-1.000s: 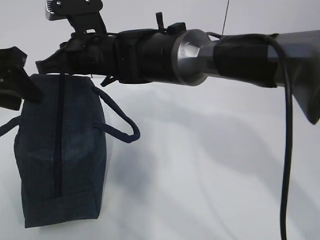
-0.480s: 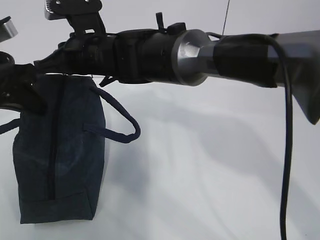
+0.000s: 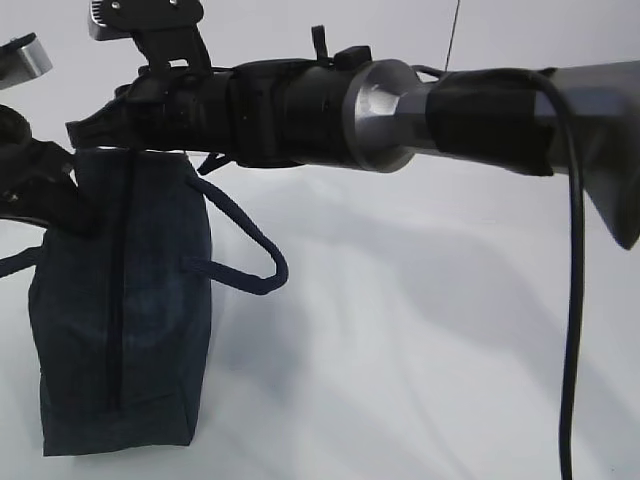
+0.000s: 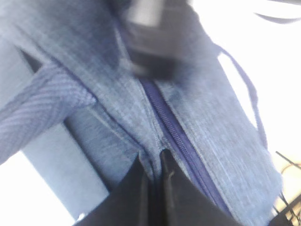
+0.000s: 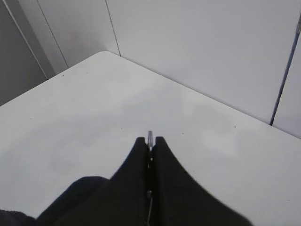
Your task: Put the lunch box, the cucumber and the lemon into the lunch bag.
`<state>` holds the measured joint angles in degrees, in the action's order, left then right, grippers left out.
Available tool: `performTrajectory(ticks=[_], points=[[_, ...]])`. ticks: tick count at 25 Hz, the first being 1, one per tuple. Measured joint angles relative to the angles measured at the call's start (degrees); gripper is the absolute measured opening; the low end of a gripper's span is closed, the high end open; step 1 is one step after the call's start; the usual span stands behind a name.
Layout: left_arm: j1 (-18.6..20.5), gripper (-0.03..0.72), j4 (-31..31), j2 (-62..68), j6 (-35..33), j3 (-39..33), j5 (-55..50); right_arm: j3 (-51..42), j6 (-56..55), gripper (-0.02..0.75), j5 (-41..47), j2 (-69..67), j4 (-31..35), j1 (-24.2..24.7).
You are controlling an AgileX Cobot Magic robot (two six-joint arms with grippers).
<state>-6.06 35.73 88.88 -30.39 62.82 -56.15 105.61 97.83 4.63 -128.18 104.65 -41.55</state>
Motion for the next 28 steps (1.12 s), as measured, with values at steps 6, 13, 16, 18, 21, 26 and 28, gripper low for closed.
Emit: performTrajectory(ticks=[6, 13, 16, 18, 21, 26, 28], points=[[0.0, 0.0, -2.2, -4.1, -1.4, 0.0, -3.2, 0.0, 0.0, -0.012, -0.4, 0.0, 0.1, 0.0], [0.0, 0.0, -3.3, -8.4, -1.4, 0.0, -6.9, 0.2, -1.1, -0.012, 0.4, -1.3, 0.4, 0.0], [0.0, 0.0, -3.7, -8.6, -1.4, 0.0, -8.1, 0.2, -1.7, -0.012, 1.0, -1.9, 0.4, -0.1], [0.0, 0.0, -3.8, -8.7, -1.5, 0.0, -8.4, 0.3, -2.3, -0.012, 1.1, -2.1, 0.4, -0.2], [-0.4, 0.0, -4.0, -8.7, -1.8, 0.0, -8.5, 0.4, -3.2, -0.012, 1.3, -2.4, 0.4, -0.2], [-0.6, 0.0, -5.1, -8.7, -2.2, 0.0, -9.4, 0.4, -5.7, -0.012, 3.2, -2.6, 0.4, -0.2], [-0.6, 0.0, -5.3, -8.8, -3.2, 0.0, -9.7, 0.4, -6.1, -0.012, 3.3, -2.6, 0.4, -0.2]])
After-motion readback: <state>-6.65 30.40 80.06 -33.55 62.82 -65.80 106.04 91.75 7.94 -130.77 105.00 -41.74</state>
